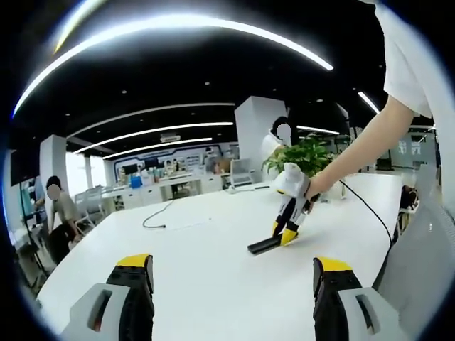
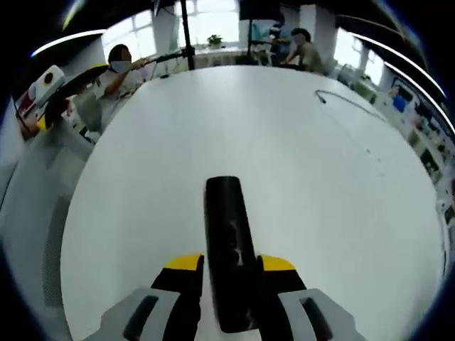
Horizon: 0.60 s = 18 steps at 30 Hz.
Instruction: Press the specified remote control buttons in sequence, fully releasing each button before pressing the next.
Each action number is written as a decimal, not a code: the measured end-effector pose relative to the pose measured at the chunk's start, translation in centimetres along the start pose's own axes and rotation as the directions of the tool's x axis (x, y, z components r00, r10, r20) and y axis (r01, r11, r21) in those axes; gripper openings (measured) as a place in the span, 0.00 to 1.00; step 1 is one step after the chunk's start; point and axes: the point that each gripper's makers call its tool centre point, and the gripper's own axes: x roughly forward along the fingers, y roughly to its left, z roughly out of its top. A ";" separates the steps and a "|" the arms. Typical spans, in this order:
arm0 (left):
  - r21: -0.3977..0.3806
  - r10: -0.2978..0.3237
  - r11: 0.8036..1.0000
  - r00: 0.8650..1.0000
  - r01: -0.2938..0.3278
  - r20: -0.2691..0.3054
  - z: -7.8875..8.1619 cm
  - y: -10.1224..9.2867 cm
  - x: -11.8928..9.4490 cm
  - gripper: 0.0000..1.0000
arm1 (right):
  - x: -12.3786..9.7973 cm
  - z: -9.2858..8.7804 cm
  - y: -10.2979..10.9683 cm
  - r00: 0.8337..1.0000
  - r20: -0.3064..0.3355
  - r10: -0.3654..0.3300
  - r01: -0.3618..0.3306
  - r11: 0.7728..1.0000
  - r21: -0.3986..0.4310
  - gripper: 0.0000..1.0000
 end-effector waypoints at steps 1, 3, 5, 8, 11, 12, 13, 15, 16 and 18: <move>-0.001 -0.001 1.000 1.000 0.001 0.001 0.0 0.0 0.0 0.96 | 0.0 0.1 0.1 1.000 0.015 0.002 -0.002 1.000 0.019 0.30; 0.001 0.000 1.000 1.000 0.000 -0.002 0.0 0.0 0.0 0.96 | 0.0 0.4 0.1 0.999 0.051 -0.001 -0.003 0.997 0.081 0.32; 0.001 0.002 1.000 1.000 -0.002 -0.005 -0.1 0.0 0.0 0.96 | -0.1 0.7 0.2 0.996 0.086 -0.004 -0.010 0.986 0.166 0.34; -0.005 0.004 1.000 1.000 -0.004 -0.006 -0.1 0.1 0.0 0.96 | -0.2 0.8 0.3 0.993 0.119 -0.009 -0.017 0.976 0.215 0.35; -0.009 -0.001 1.000 1.000 0.001 -0.008 -0.2 0.0 0.0 0.96 | -0.4 1.1 0.4 0.983 0.182 -0.033 -0.020 0.959 0.282 0.36; -0.009 -0.002 1.000 1.000 0.002 -0.009 -0.2 -0.1 0.0 0.96 | -0.5 1.2 0.4 0.978 0.203 -0.041 -0.023 0.952 0.305 0.38; -0.008 -0.005 1.000 1.000 0.005 -0.009 -0.2 -0.1 0.0 0.96 | -0.6 1.2 0.5 0.975 0.219 -0.047 -0.027 0.945 0.324 0.41; -0.009 -0.010 1.000 1.000 0.010 -0.011 -0.2 -0.2 0.1 0.96 | -1.0 1.4 0.7 0.963 0.256 -0.081 -0.016 0.935 0.355 0.44; -0.010 -0.012 1.000 1.000 0.012 -0.011 -0.3 -0.3 0.1 0.96 | -1.3 1.4 0.6 0.953 0.282 -0.111 -0.005 0.925 0.379 0.46; -0.008 -0.016 1.000 1.000 0.016 -0.013 -0.3 -0.4 0.1 0.96 | -2.0 1.3 0.4 0.936 0.308 -0.172 0.025 0.903 0.429 0.52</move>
